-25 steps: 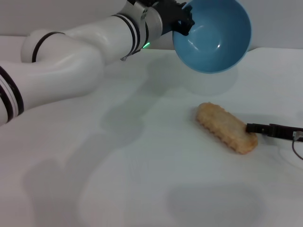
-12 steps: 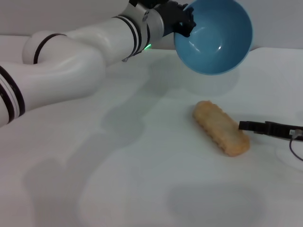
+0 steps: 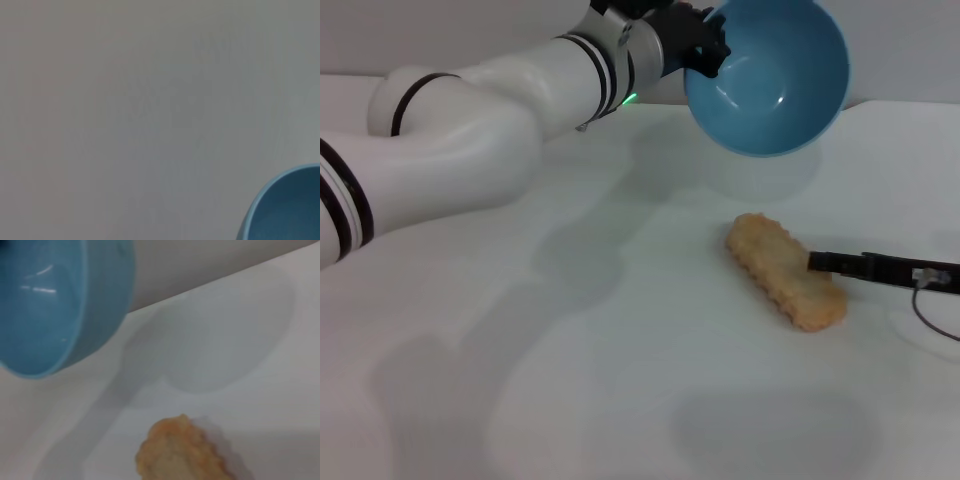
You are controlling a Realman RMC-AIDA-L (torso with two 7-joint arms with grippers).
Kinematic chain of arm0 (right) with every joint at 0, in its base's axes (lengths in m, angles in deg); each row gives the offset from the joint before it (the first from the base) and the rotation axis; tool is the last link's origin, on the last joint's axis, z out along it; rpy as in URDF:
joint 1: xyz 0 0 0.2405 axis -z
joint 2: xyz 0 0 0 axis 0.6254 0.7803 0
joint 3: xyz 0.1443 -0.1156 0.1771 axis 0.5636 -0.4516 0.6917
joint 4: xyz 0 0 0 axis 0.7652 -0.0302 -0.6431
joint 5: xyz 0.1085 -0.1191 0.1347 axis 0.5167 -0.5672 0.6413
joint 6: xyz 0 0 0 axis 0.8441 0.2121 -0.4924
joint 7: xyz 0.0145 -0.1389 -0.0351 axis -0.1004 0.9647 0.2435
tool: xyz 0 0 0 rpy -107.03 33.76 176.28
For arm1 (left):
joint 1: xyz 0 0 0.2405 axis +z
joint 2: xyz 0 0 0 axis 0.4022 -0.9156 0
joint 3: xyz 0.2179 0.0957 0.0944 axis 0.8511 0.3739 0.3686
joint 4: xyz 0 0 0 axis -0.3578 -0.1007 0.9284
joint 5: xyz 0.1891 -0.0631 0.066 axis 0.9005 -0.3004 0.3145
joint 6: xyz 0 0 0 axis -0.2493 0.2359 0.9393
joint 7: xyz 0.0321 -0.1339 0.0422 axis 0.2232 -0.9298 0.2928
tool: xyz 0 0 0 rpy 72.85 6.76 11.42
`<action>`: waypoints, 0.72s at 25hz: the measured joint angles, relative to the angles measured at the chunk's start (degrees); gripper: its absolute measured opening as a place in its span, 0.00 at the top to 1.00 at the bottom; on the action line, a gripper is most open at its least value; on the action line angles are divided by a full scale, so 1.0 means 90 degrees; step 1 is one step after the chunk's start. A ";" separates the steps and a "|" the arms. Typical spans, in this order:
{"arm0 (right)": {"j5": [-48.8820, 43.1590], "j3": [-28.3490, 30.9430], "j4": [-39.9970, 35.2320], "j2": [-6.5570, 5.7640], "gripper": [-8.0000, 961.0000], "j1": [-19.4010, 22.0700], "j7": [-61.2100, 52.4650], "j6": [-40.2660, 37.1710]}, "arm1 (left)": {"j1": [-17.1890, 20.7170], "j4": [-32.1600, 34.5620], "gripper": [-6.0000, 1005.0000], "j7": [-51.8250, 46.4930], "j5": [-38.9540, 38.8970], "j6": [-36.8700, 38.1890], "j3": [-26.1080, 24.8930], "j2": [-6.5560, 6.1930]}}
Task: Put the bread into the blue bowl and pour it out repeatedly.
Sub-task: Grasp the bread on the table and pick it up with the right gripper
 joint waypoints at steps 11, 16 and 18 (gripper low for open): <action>0.0018 -0.0005 0.0480 0.0029 0.27 -0.0253 0.0091 0.0290 | -0.0006 -0.0064 1.00 0.0000 0.0001 -0.0079 -0.0001 -0.0001; 0.0044 -0.0005 0.0633 0.0041 0.30 -0.0359 0.0094 0.0387 | -0.0017 -0.0122 1.00 0.0000 0.0001 -0.0110 -0.0001 -0.0004; 0.0039 -0.0005 0.0649 0.0041 0.30 -0.0371 0.0097 0.0383 | -0.0017 -0.0134 1.00 0.0000 0.0001 -0.0111 -0.0001 -0.0006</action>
